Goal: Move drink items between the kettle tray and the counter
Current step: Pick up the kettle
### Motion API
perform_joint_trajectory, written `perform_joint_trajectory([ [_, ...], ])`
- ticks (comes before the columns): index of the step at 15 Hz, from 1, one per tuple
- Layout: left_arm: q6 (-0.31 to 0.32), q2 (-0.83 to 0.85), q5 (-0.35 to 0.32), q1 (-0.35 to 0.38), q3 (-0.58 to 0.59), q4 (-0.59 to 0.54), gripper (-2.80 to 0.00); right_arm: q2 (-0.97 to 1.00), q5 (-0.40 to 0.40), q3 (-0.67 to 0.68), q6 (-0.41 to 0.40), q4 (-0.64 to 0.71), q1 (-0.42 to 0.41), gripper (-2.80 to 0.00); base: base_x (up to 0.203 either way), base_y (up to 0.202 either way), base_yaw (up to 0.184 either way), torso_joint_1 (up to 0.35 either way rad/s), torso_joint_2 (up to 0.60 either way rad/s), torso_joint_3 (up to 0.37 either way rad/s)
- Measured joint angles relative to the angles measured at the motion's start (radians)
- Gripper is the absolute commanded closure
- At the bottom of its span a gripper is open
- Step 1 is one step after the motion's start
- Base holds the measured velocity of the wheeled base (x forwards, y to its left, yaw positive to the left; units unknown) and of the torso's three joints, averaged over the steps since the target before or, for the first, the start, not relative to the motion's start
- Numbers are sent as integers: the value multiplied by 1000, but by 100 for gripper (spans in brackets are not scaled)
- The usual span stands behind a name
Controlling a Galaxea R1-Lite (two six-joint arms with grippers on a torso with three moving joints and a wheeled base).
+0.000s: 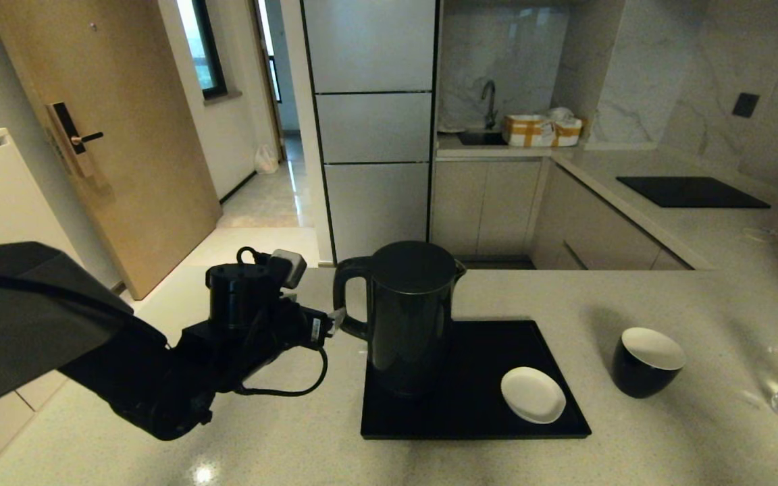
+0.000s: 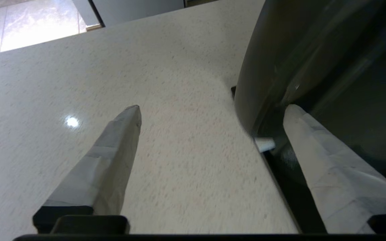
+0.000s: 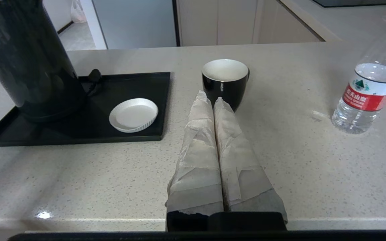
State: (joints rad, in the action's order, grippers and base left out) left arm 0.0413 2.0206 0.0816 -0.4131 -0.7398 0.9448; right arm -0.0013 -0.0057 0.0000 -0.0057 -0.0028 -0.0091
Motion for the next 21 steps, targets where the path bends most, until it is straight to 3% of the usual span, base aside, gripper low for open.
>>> perform_joint_trajectory([
  [4,4,90,65,-19,-109,7,-280,0,0,0,0,0,0,0,0,0,0,0,0,0],
  [12,6,203,92,-57,-237,8,-280,0,0,0,0,0,0,0,0,0,0,0,0,0],
  [13,6,212,93,-61,-244,9,0,0,0,0,0,0,0,0,0,0,0,0,0,0],
  [21,5,225,90,-74,-262,11,0,0,0,0,0,0,0,0,0,0,0,0,0,0],
])
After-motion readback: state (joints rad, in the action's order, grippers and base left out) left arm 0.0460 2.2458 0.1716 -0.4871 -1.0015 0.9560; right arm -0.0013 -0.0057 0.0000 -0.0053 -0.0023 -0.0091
